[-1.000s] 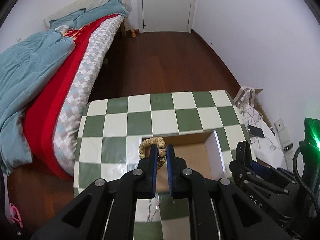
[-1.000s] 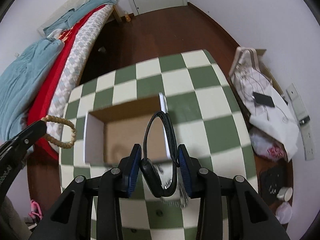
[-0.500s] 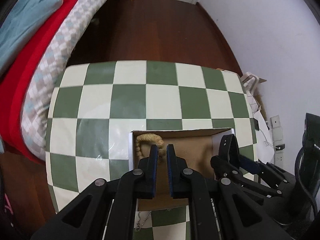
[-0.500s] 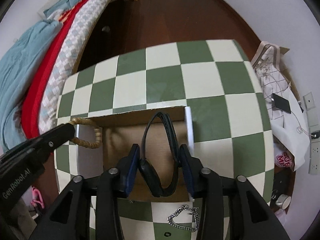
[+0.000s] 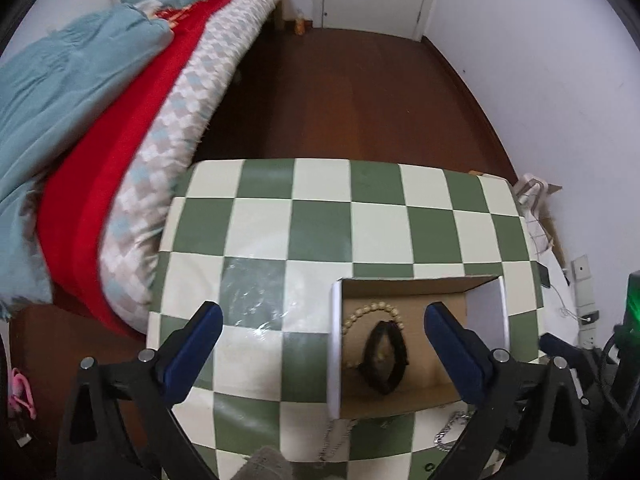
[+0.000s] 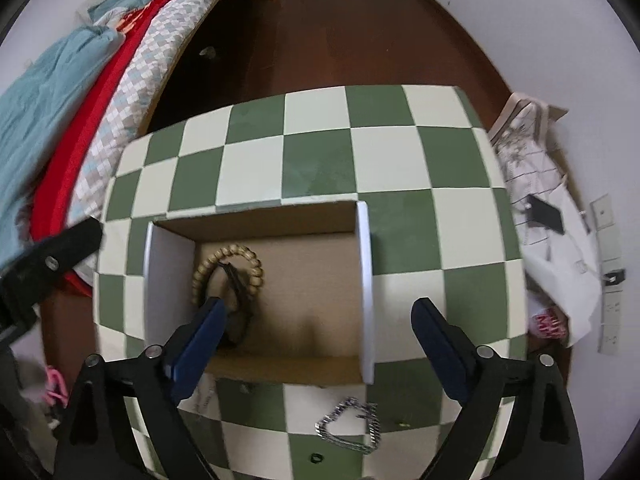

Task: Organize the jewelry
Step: 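Carry the bead bracelet and black band into the white box while both tools open, then lift both open tools out of the box and back over the table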

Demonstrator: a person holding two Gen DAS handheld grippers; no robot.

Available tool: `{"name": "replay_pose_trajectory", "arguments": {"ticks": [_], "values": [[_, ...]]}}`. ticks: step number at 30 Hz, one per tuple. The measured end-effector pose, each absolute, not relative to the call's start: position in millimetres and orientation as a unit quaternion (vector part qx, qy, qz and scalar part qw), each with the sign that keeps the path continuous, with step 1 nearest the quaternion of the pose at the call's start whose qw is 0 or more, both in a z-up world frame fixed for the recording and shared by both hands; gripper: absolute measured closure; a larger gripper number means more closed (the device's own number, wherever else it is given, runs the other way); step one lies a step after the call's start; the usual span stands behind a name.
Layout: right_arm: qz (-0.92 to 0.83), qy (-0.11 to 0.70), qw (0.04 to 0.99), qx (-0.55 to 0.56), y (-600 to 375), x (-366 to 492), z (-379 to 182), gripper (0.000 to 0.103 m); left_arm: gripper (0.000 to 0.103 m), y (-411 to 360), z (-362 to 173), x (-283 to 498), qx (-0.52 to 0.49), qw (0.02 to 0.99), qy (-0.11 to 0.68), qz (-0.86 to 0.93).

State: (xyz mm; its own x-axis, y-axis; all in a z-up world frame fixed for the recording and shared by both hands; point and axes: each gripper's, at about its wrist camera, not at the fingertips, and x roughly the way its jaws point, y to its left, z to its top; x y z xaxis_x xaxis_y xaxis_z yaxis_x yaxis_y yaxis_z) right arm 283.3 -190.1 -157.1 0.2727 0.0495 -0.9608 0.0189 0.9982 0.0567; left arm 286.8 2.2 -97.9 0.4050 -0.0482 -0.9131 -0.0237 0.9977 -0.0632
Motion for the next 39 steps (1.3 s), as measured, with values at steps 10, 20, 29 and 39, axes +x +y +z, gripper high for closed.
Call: {"name": "replay_pose_trajectory", "arguments": {"ticks": [10, 20, 29, 39], "values": [[-0.002, 0.597, 0.803, -0.008, -182, 245, -167, 0.0, 0.0, 10, -105, 241, 0.01, 0.855, 0.517, 0.032], [-0.013, 0.548, 0.836, -0.017, -180, 203, -126, 0.0, 0.0, 13, -77, 195, 0.01, 0.877, 0.479, 0.038], [-0.016, 0.492, 0.87, -0.019, -172, 152, -70, 0.0, 0.0, 19, -34, 145, 0.009, 0.902, 0.43, 0.037], [-0.01, 0.452, 0.892, -0.003, -168, 97, -27, 0.0, 0.0, 26, -2, 93, 0.0, 0.918, 0.394, 0.04]]}}
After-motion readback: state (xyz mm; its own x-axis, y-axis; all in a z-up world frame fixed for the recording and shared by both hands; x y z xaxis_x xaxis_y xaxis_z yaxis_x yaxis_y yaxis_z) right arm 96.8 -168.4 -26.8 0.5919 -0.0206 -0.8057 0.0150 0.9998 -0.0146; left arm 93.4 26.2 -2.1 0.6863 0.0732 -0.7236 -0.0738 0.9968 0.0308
